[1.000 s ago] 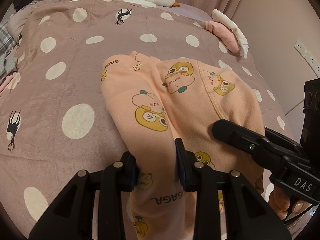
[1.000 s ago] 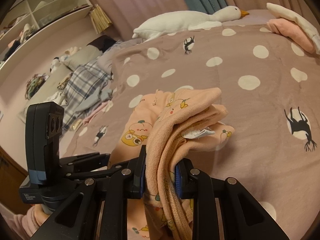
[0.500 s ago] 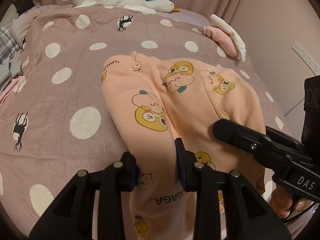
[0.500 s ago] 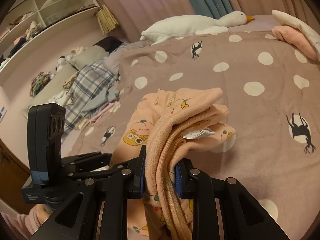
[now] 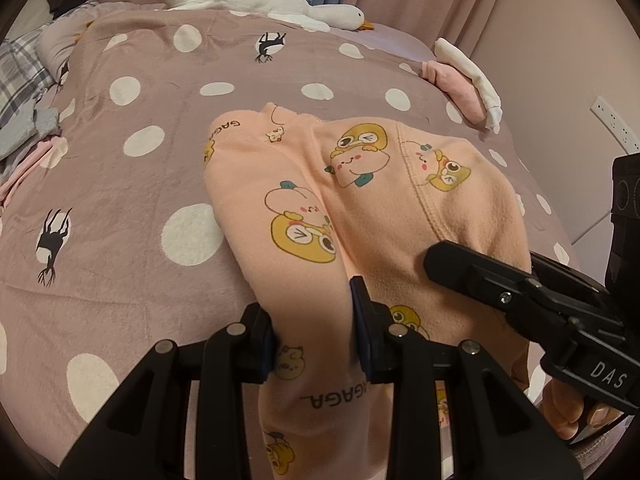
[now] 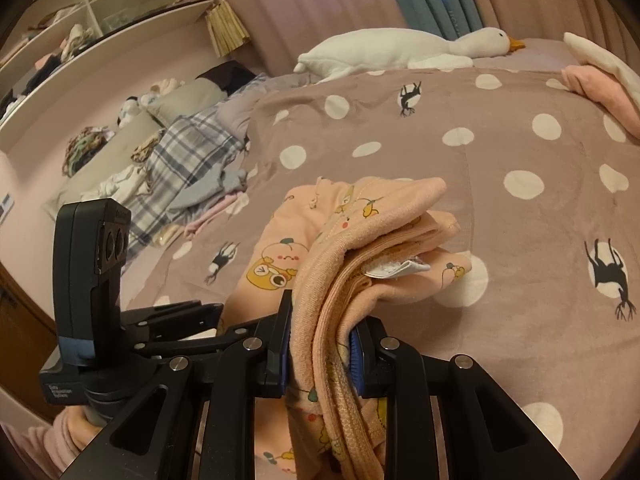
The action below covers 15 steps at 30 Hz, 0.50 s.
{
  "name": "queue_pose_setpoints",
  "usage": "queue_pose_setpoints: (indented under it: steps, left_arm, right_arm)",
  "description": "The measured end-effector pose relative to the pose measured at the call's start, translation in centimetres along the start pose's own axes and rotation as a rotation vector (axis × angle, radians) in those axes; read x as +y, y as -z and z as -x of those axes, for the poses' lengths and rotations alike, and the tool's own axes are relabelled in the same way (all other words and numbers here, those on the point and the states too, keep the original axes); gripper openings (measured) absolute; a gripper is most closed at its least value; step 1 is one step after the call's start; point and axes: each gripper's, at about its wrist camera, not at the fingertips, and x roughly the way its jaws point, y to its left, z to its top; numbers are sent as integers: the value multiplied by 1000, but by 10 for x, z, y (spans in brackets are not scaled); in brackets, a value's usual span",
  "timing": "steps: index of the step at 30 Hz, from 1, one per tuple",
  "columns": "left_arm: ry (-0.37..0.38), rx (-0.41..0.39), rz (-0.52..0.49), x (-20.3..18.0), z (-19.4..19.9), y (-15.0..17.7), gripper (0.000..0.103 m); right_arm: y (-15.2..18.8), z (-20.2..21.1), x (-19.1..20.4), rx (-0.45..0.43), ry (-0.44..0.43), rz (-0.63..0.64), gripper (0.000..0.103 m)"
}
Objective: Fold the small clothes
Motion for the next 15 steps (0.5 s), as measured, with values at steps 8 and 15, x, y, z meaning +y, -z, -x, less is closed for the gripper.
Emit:
queue_pose_setpoints:
  steps: [8,15]
  left_arm:
    - [-3,-13,22,8,4,2,32]
    - [1,-18,34,11,5,1,32]
  right_arm:
    - [-2,-6,11,11,1,24,25]
    - [-5,-10,16,19,8,47,25]
